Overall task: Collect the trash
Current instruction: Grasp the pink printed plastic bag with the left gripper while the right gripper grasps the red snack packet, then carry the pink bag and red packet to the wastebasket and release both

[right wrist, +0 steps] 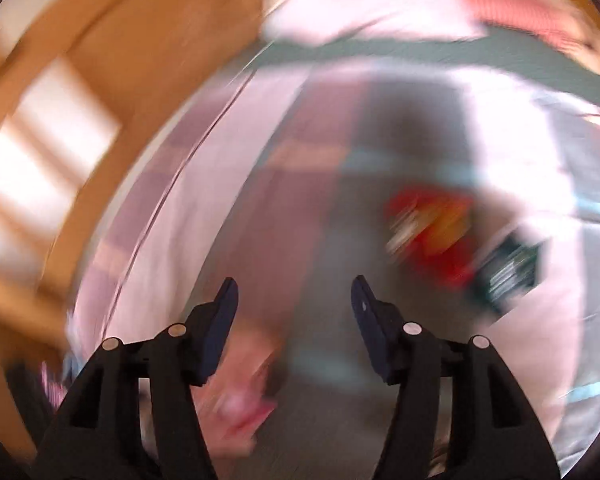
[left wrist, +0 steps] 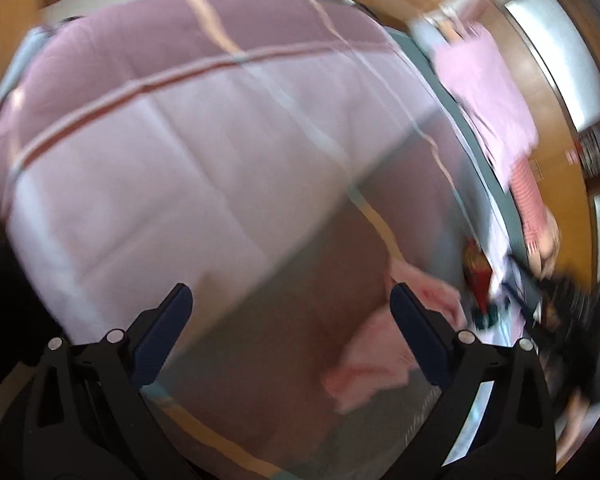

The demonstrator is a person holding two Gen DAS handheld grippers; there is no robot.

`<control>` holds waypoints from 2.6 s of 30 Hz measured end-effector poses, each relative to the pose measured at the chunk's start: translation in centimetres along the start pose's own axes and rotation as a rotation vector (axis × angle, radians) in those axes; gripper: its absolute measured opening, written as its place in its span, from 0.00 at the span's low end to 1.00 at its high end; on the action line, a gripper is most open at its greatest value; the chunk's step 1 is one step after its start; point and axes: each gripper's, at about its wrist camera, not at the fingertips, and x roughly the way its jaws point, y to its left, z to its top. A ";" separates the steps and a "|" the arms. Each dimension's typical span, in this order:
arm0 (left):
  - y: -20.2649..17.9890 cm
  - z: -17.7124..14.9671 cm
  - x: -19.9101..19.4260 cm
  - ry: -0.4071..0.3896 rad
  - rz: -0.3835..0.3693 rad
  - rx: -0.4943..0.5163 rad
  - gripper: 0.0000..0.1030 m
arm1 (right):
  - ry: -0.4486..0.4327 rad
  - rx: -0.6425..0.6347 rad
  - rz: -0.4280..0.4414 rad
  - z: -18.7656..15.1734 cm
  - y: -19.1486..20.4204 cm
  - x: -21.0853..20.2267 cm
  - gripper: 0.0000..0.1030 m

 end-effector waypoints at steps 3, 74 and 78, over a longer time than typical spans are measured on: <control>-2.4 -0.6 0.3 0.008 -0.031 0.116 0.96 | -0.021 0.014 -0.206 3.1 -1.9 2.2 0.57; -8.9 -21.5 -24.3 -0.388 -0.287 0.988 0.39 | -0.417 0.134 -0.426 -33.2 -2.0 -34.8 0.20; -8.7 -22.3 -24.9 -0.391 -0.295 1.000 0.39 | -0.434 0.105 -0.402 -33.6 -1.3 -35.9 0.20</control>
